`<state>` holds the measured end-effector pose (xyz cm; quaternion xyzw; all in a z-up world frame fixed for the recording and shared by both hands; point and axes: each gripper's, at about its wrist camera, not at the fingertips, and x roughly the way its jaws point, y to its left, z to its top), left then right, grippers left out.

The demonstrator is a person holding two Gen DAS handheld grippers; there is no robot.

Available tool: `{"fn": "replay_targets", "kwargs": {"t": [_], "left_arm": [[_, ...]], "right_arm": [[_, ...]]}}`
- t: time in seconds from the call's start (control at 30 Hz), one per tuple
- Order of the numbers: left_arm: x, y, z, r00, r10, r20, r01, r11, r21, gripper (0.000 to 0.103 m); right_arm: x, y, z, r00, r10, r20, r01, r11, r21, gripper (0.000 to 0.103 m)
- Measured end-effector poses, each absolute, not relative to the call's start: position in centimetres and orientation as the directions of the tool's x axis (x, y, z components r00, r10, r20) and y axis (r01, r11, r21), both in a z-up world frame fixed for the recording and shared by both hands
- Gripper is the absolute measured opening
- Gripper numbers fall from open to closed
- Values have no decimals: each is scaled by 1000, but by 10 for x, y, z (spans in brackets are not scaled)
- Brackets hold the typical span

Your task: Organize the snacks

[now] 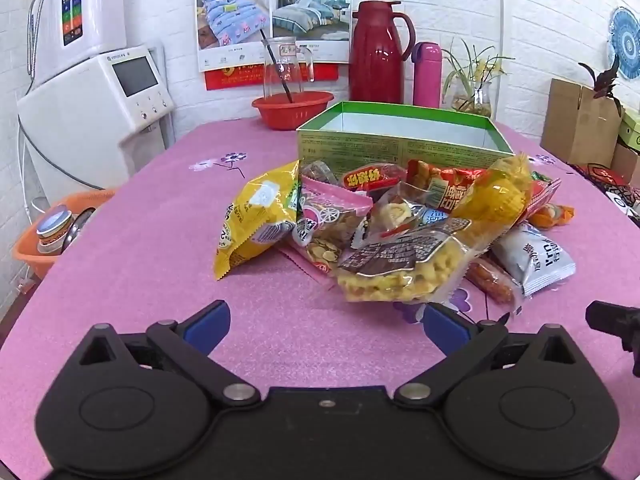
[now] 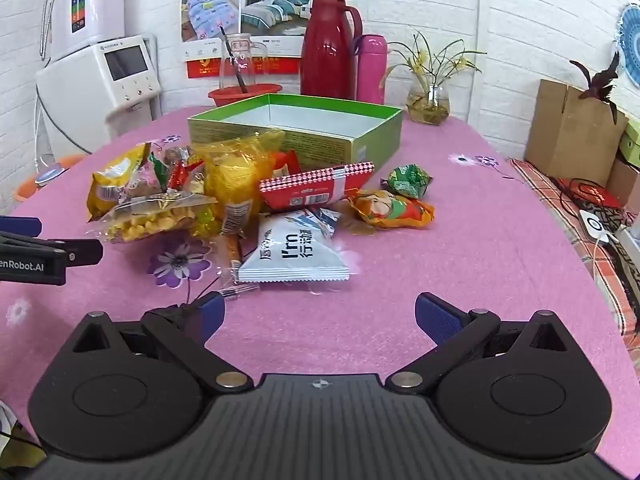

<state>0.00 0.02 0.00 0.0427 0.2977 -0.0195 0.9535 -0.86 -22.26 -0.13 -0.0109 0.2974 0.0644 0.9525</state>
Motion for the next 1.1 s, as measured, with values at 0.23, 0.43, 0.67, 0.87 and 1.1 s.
{"fn": "replay_targets", "kwargs": {"t": [0.23, 0.43, 0.67, 0.87, 1.1], "left_arm": [[-17, 1, 9, 841, -54, -538, 88, 995, 38, 103], [-19, 1, 10, 834, -40, -550, 76, 996, 44, 103], [-23, 2, 11, 839, -45, -542, 80, 996, 41, 103], [-28, 0, 12, 844, -54, -534, 88, 995, 38, 103], [-31, -1, 12, 845, -58, -532, 92, 995, 37, 103]], "right_arm": [[-18, -218, 2, 826, 137, -546, -136, 990, 42, 103], [-24, -213, 3, 826, 139, -546, -142, 989, 37, 103], [-28, -211, 4, 828, 141, -542, -142, 989, 40, 103], [-30, -211, 6, 831, 146, -538, -145, 988, 44, 103], [-32, -208, 5, 831, 152, -535, -152, 987, 44, 103]]}}
